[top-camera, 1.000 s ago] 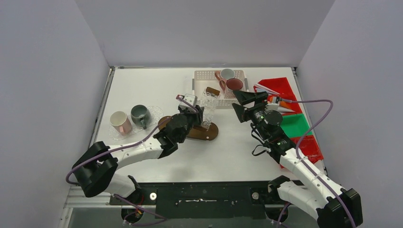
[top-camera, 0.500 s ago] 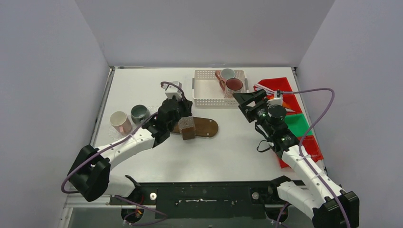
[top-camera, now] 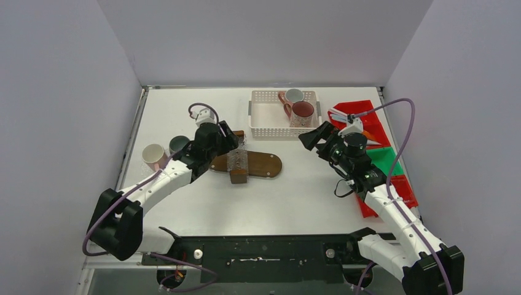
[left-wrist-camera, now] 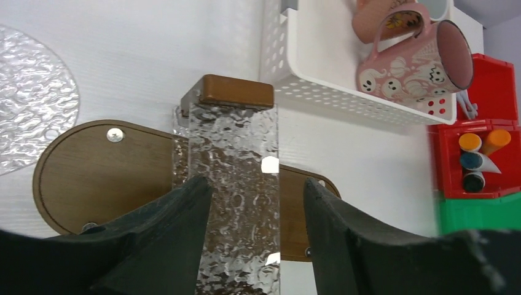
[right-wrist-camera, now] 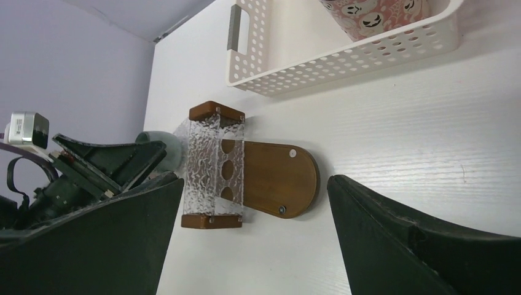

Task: Prepare toiletry sets of a toothbrush and toothpaste on the tray
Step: Pick up the toothpaste holder from the storage box.

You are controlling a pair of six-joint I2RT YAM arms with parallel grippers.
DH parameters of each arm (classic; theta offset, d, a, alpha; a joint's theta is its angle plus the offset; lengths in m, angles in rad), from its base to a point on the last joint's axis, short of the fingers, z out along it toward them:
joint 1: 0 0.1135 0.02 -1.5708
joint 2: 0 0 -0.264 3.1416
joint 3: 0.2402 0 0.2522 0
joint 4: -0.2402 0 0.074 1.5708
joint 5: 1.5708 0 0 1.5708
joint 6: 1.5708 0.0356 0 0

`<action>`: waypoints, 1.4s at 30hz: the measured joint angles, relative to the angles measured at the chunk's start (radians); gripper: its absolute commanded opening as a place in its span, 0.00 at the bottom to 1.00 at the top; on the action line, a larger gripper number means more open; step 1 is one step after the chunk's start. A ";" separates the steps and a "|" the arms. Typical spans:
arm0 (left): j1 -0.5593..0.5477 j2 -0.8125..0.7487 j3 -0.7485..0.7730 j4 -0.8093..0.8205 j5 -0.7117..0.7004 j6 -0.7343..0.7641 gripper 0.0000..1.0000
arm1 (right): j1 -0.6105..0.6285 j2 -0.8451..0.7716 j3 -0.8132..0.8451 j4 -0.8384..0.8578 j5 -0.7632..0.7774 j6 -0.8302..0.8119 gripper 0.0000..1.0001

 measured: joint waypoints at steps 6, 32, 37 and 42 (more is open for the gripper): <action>0.067 0.007 -0.032 0.004 0.081 -0.056 0.61 | 0.000 0.000 0.000 -0.006 -0.031 -0.081 0.93; 0.215 0.209 -0.125 0.263 0.502 -0.156 0.22 | 0.000 0.022 -0.003 0.087 -0.171 -0.162 0.92; 0.220 0.212 -0.140 0.365 0.571 -0.213 0.02 | 0.000 0.026 -0.011 0.095 -0.191 -0.163 0.92; 0.221 0.210 -0.146 0.412 0.601 -0.239 0.00 | 0.000 0.039 -0.013 0.101 -0.209 -0.172 0.92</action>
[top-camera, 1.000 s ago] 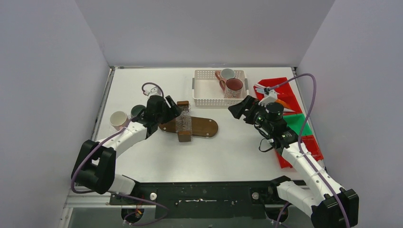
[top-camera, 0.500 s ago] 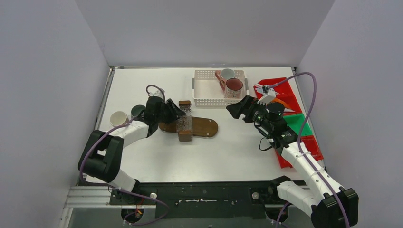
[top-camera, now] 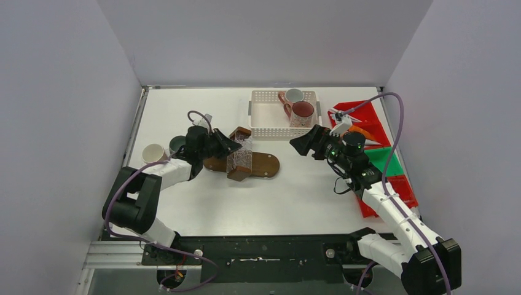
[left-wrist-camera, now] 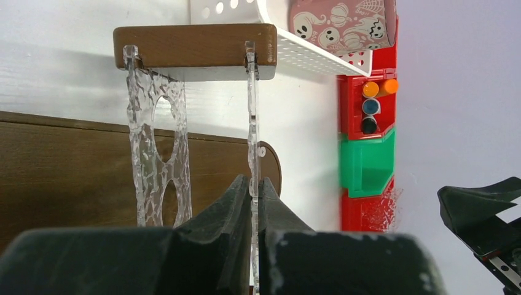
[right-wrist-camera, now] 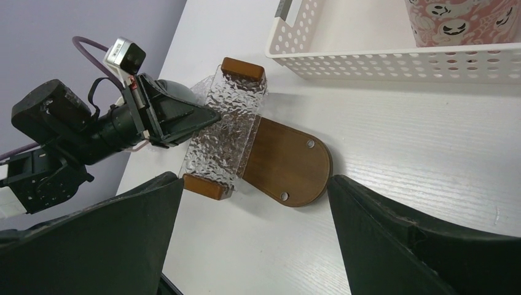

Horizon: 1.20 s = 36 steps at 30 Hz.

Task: Prepare toiletry sets of a toothbrush and toothpaste on the tray
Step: Pick up the toothpaste holder from the storage box.

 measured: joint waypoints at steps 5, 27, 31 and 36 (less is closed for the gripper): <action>0.000 -0.023 -0.001 -0.016 0.002 0.008 0.00 | 0.000 0.002 0.001 -0.001 -0.010 -0.024 0.92; -0.275 -0.330 0.225 -0.542 -0.282 0.877 0.00 | 0.000 0.083 0.299 -0.270 -0.127 -0.198 0.93; -0.312 -0.358 0.225 -0.576 -0.296 1.019 0.00 | 0.000 0.145 0.371 -0.310 -0.179 -0.221 0.94; -0.368 -0.388 0.225 -0.596 -0.305 1.181 0.00 | 0.000 0.234 0.444 -0.349 -0.280 -0.241 0.97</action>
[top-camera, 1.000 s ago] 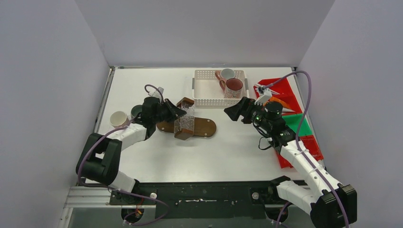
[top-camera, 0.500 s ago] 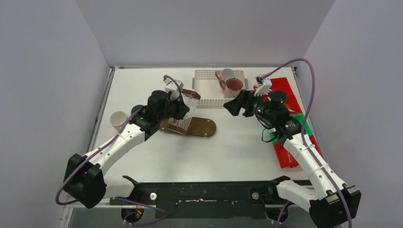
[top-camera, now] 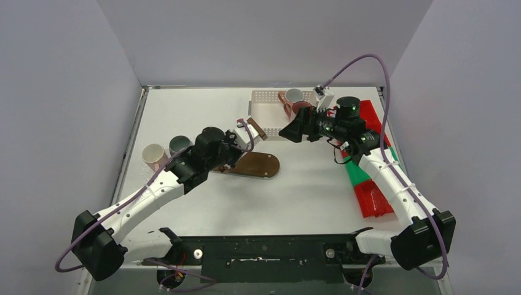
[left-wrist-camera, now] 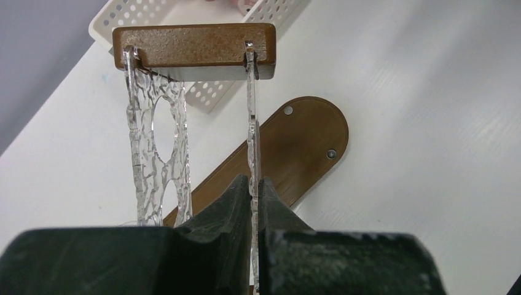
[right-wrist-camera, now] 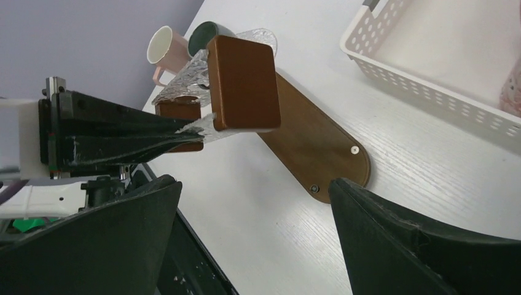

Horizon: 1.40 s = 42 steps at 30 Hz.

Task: Prepare toiletry sets of a toothbrush and toothpaste on the tray
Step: Pick up the toothpaste holder from the storage box.

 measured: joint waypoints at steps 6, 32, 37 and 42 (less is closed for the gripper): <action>-0.087 -0.019 -0.002 -0.019 -0.027 0.162 0.00 | 0.011 0.097 0.061 -0.026 -0.075 -0.019 0.98; -0.230 -0.128 -0.146 0.165 -0.092 0.335 0.00 | 0.046 0.244 0.023 0.127 -0.407 -0.025 0.95; -0.231 -0.128 -0.153 0.177 -0.072 0.335 0.00 | 0.062 0.265 0.023 0.155 -0.430 -0.026 0.89; -0.234 -0.128 -0.156 0.179 -0.063 0.336 0.00 | 0.075 0.288 0.023 0.174 -0.451 -0.024 0.78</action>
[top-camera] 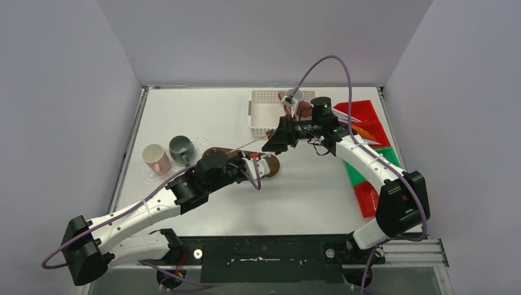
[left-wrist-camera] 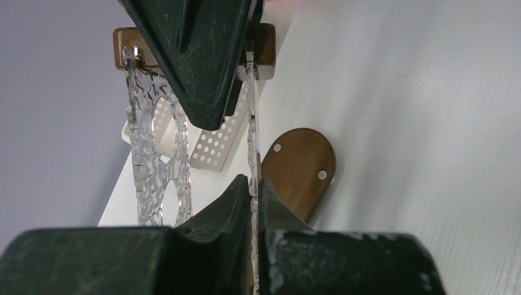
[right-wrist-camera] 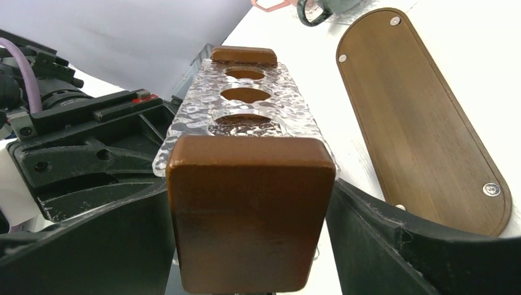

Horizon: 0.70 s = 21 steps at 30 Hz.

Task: Prepare toiletry sets of a toothbrush and toothpaste on the tray
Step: Pick up the toothpaste holder from the storage box.

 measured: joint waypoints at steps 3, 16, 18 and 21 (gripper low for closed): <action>0.000 -0.002 -0.004 0.000 0.014 0.002 0.00 | 0.002 0.006 -0.001 0.024 -0.014 0.010 0.71; -0.001 -0.032 -0.029 -0.008 0.010 0.025 0.25 | 0.024 0.027 -0.012 0.106 -0.048 0.035 0.02; -0.001 -0.033 -0.035 -0.006 0.004 0.028 0.37 | 0.029 0.034 -0.011 0.094 -0.053 -0.002 0.00; -0.002 -0.035 -0.039 -0.005 -0.014 0.026 0.51 | 0.033 0.038 -0.011 0.064 -0.049 -0.047 0.00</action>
